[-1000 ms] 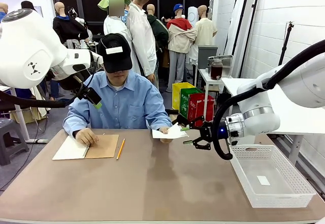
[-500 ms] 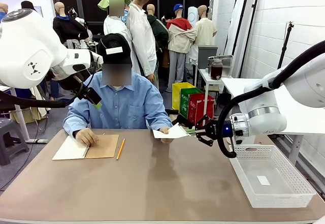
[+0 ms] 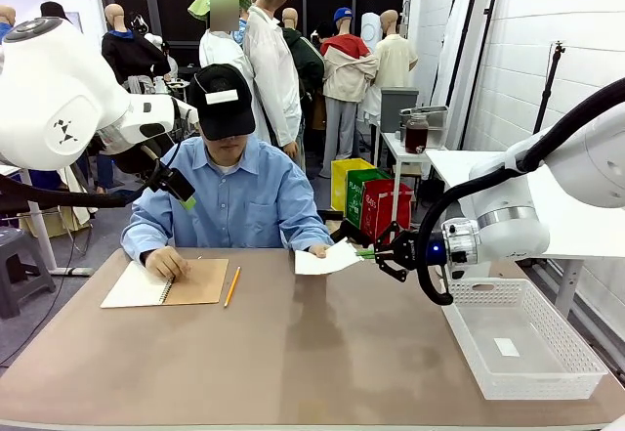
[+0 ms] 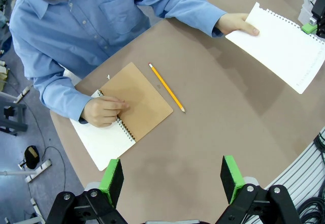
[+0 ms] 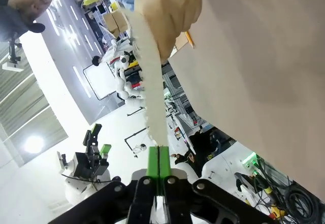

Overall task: Sort the paper based on its condition.
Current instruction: If a person hands you a paper, place it in the Organizing basket , and if it's crumpled, put it in the Trash can.

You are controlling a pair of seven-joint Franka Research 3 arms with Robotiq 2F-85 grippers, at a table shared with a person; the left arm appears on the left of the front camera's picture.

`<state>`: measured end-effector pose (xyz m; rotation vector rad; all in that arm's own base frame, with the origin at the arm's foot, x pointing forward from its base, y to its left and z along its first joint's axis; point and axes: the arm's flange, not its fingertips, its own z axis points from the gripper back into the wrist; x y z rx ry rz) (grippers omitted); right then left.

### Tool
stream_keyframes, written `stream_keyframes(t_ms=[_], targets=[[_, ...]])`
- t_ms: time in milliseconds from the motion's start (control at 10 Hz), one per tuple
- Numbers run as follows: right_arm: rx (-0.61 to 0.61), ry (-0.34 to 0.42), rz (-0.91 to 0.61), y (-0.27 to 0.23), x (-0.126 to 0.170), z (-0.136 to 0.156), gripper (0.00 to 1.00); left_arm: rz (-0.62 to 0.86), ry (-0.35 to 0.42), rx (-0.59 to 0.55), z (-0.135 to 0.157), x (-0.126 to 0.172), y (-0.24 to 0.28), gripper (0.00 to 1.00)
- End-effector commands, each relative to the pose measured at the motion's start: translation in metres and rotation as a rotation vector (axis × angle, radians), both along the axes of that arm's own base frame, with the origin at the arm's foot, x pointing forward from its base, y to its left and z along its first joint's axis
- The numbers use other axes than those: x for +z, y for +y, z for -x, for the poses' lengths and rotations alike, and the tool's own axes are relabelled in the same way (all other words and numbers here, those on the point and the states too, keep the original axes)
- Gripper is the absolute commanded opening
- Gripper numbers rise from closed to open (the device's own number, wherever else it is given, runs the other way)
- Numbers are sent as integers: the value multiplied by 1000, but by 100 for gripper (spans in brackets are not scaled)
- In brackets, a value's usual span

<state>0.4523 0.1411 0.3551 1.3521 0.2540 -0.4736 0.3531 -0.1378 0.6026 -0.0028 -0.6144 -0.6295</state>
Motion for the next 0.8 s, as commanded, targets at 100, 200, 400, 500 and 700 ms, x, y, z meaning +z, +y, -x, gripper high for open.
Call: stream_keyframes(t_ms=[100, 200, 400, 500, 700], targets=[[-31, -41, -41, -3, 6, 0, 0, 1, -2, -7, 0, 1, 1, 100], [-32, -89, -11, -7, 18, -1, 0, 1, -2, -7, 0, 1, 1, 100], [-15, -183, 81, -22, 53, -2, 0, 1, -2, -7, 0, 1, 1, 100], [3, -232, 165, -34, 68, -1, 0, 1, -2, -7, 0, 1, 1, 100], [26, -310, 297, -66, 101, 3, 0, 1, -2, -7, 0, 1, 1, 100]])
